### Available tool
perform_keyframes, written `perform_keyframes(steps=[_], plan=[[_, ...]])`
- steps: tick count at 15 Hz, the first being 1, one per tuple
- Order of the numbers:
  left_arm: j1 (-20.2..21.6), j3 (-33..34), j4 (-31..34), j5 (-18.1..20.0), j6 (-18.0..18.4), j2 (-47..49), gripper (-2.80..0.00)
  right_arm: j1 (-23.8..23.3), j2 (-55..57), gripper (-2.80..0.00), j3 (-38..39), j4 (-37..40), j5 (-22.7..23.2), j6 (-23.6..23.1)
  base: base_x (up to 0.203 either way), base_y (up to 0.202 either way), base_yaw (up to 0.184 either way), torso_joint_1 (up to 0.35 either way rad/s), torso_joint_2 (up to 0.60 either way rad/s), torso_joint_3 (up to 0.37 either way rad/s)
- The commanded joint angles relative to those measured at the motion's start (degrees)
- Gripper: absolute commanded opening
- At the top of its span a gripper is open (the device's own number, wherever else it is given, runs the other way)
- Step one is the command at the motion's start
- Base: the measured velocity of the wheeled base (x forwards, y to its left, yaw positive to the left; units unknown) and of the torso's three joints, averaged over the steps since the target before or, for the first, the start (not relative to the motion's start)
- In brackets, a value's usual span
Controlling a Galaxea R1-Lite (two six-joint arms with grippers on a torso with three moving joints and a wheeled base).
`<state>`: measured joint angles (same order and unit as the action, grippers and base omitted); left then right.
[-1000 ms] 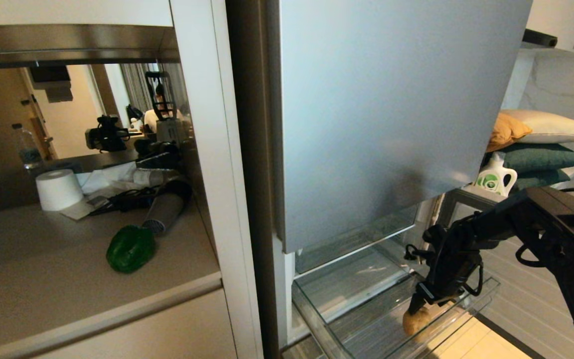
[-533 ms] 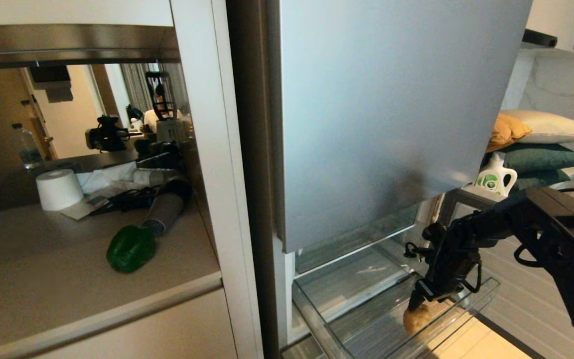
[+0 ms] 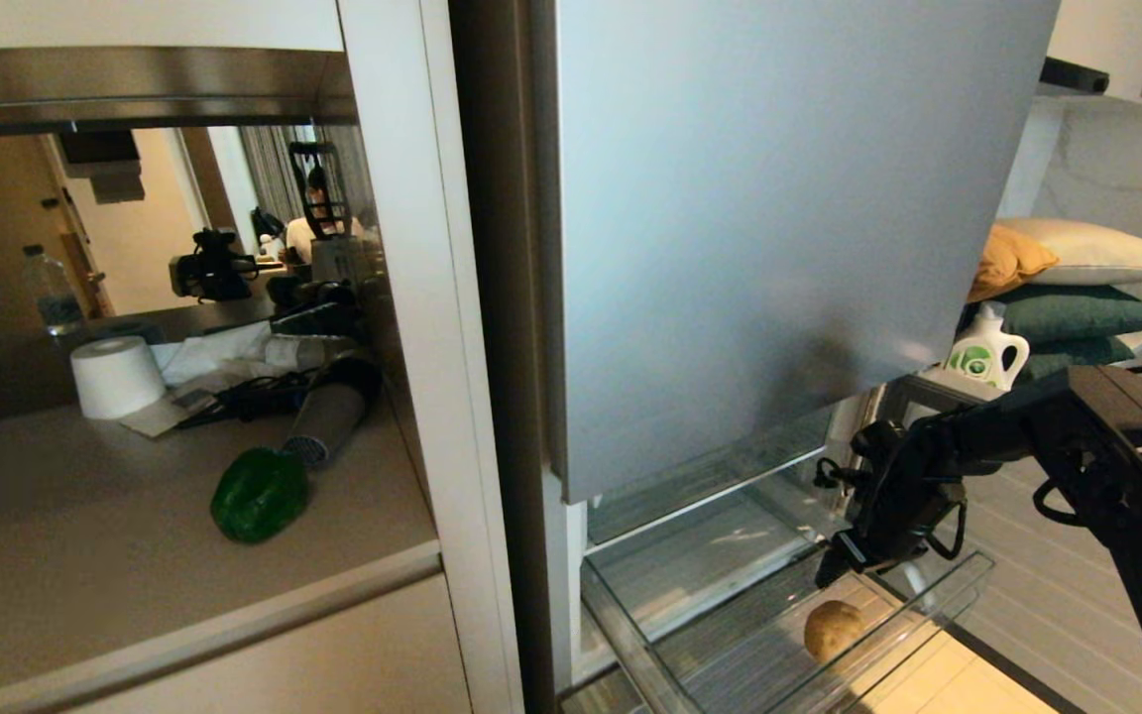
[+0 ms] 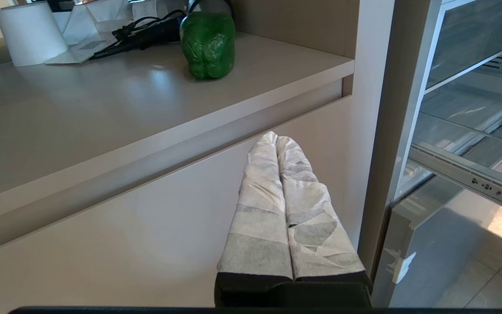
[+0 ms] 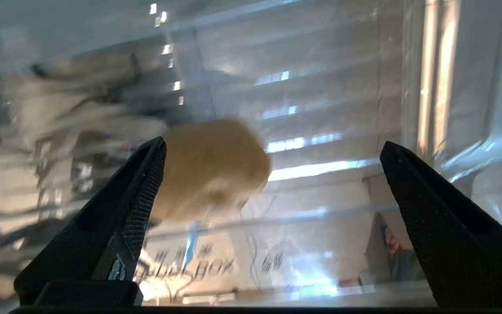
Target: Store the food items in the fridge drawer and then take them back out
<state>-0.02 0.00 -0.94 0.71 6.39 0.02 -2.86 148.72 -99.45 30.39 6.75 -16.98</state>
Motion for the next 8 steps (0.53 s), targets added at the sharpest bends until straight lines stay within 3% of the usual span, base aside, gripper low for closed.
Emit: perform_keyframes(steps=[1, 8], plan=[[0.01, 0.61, -0.03, 0.00, 0.03, -0.02, -2.80, 0.23, -1.31, 0.00, 1.99, 0.46, 0.19, -0.35, 0.000, 0.000, 0.000, 0.000, 0.00, 0.000], [-0.04, 0.61, -0.03, 0.00, 0.03, -0.02, -2.80, 0.26, 0.68, 0.00, 4.35, 0.46, -0.29, -0.58, 0.000, 0.000, 0.000, 0.000, 0.00, 0.000]])
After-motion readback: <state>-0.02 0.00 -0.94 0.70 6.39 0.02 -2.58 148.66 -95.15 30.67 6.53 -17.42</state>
